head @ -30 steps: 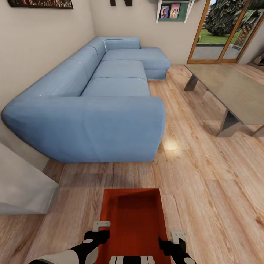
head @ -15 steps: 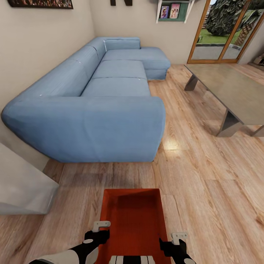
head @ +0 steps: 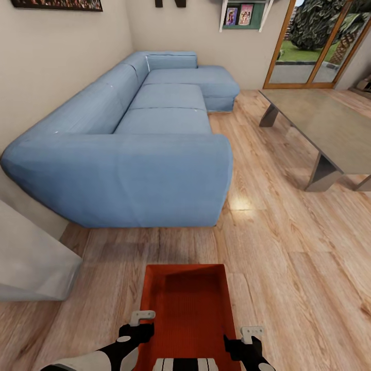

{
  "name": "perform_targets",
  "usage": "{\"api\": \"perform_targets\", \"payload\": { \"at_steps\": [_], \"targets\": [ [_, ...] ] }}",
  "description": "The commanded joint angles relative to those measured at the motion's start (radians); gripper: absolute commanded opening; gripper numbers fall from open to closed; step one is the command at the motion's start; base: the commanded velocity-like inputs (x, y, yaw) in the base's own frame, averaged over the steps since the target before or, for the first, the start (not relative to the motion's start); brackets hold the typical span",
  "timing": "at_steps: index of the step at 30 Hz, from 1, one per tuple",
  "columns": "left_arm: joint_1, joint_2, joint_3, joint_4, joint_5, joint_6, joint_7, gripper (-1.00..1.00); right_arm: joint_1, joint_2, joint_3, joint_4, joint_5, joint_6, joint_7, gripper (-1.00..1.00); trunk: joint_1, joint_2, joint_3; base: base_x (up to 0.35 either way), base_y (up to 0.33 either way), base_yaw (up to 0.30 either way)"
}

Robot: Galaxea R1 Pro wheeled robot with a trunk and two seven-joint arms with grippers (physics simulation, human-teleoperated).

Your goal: Move the two storage containers from the living room to the garage. In the garage, place one container on the floor and stack the other container on top of it (either order is fine).

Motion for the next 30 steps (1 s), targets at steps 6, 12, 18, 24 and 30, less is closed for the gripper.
{"api": "perform_targets", "payload": {
  "at_steps": [6, 12, 18, 24, 30],
  "targets": [
    [-0.002, -0.001, -0.009, 0.004, 0.008, -0.007, 0.001, 1.0, 0.0, 0.0, 0.005, 0.015, -0.003, -0.002, -0.005, 1.0, 0.0, 0.0, -0.001, 0.0, 0.0, 0.0],
    [-0.002, -0.001, -0.009, 0.004, 0.009, -0.007, 0.001, 1.0, -0.001, 0.0, 0.006, 0.044, -0.003, -0.002, -0.006, 1.0, 0.0, 0.0, -0.001, 0.0, 0.0, 0.0],
    [-0.002, -0.001, -0.009, 0.004, 0.01, -0.008, 0.001, 1.0, -0.001, 0.0, 0.007, 0.054, -0.002, -0.002, -0.006, 1.0, 0.0, 0.0, -0.001, 0.0, 0.0, 0.0],
    [-0.002, -0.001, -0.009, 0.004, 0.01, -0.008, 0.001, 1.0, -0.001, 0.0, 0.007, 0.054, -0.002, -0.002, -0.006, 1.0, 0.0, 0.0, -0.001, 0.0, 0.0, 0.0],
    [-0.002, -0.001, -0.009, 0.004, 0.01, -0.008, 0.002, 1.0, -0.001, 0.0, 0.007, 0.054, -0.002, -0.002, -0.006, 1.0, 0.0, 0.0, -0.001, 0.0, 0.0, 0.0]
  ]
}}
